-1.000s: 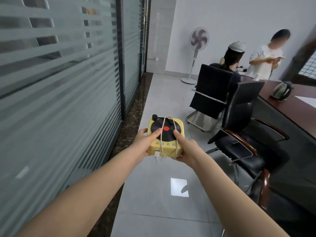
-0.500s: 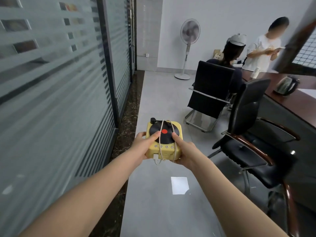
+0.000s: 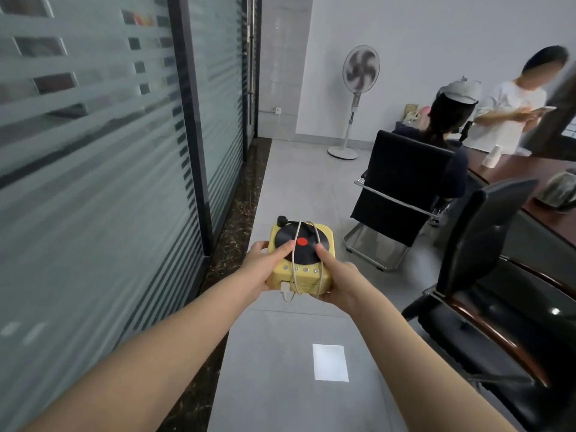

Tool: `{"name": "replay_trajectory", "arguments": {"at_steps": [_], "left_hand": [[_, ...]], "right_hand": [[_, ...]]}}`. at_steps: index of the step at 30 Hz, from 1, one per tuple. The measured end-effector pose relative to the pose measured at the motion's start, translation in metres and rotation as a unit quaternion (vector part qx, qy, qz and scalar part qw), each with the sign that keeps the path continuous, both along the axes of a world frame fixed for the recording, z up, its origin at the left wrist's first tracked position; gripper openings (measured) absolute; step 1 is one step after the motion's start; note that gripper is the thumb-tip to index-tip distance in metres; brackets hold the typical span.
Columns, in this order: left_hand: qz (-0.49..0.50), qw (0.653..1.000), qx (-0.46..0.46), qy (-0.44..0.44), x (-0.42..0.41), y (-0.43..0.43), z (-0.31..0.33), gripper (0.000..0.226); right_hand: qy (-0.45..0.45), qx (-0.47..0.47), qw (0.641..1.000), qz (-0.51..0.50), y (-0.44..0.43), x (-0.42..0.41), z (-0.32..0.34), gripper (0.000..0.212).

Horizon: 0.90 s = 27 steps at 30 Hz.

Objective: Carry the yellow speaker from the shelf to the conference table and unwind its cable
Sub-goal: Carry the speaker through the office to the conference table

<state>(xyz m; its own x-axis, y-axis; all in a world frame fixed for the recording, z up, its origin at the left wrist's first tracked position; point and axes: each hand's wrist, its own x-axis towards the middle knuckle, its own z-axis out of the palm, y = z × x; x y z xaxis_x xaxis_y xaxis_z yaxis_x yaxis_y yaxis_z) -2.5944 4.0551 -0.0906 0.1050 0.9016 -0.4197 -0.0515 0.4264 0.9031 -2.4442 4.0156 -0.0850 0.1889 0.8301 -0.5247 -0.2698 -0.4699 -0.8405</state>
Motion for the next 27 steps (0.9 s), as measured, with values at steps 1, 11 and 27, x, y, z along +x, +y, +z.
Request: {"name": "replay_trajectory", "arguments": {"at_steps": [1, 11, 27], "left_hand": [[0.001, 1.0, 0.001, -0.002, 0.006, 0.013, 0.001, 0.066], [0.024, 1.0, 0.004, -0.01, 0.031, 0.118, 0.005, 0.058], [-0.001, 1.0, -0.003, -0.006, 0.039, 0.365, 0.0, 0.056]], "right_hand": [[0.003, 0.003, 1.0, 0.002, 0.014, 0.006, 0.001, 0.063], [0.012, -0.004, 1.0, 0.025, 0.13, 0.033, 0.002, 0.058], [0.001, -0.023, 1.0, 0.0, 0.372, 0.04, -0.006, 0.065]]}}
